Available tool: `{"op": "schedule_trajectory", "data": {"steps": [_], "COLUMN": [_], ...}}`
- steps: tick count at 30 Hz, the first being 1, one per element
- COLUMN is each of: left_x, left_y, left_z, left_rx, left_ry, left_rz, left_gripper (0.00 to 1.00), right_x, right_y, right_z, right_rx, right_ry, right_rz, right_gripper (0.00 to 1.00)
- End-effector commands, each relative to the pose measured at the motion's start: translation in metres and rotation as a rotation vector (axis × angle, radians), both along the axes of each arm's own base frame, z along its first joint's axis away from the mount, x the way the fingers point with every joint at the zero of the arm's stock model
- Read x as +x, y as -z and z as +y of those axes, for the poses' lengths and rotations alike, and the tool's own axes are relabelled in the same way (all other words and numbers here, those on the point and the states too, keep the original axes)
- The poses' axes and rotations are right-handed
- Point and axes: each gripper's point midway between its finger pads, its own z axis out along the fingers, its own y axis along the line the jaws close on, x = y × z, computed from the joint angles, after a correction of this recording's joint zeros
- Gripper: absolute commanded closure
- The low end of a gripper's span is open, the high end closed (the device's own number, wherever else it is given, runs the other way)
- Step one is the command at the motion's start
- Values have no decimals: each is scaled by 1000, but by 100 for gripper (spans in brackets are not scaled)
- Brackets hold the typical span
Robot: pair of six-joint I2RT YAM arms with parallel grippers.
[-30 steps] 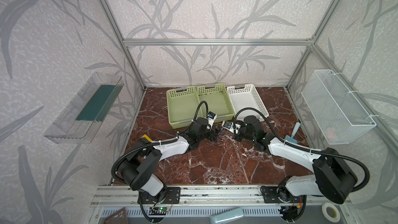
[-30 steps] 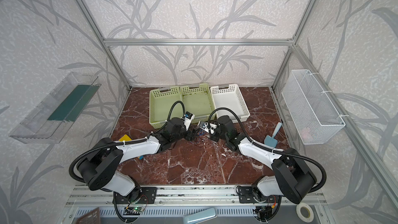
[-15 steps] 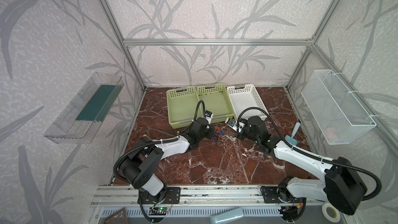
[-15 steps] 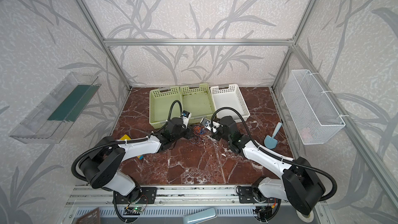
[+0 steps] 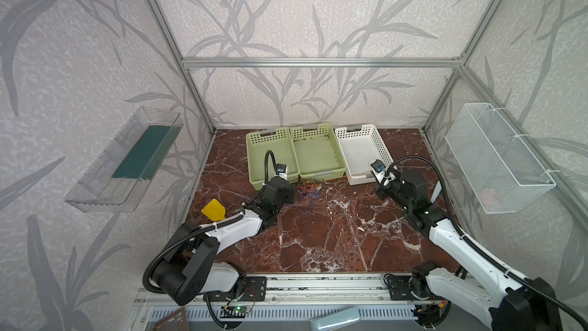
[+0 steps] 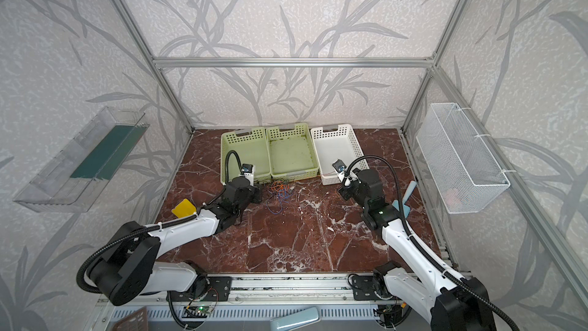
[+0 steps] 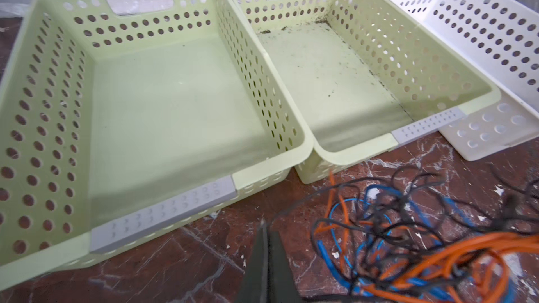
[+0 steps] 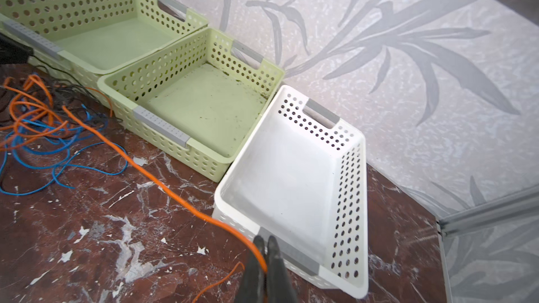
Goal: Untangle and sort cables by color
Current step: Untie the cable from multiple cables.
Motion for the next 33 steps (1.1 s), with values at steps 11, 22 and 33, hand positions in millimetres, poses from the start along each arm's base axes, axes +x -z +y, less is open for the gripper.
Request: {"op": "schedule_trajectory", "data": {"steps": [11, 22, 33], "left_x": [-8, -31, -38], "left_y": [8, 7, 2], "left_z": [-20, -86, -127], "left_rx": [-17, 48, 164], "left_ry": [163, 482, 746], "left_rz": [12, 3, -3], "left_gripper": [100, 59, 50], "right_x": [-32, -24, -27], "right_y": [23, 37, 29], "right_z": [21, 19, 21], "right_rx": [89, 58, 70], "right_ry": [-255, -220, -233], "right_rz": [91, 146, 135], "right_gripper": [100, 100, 100]}}
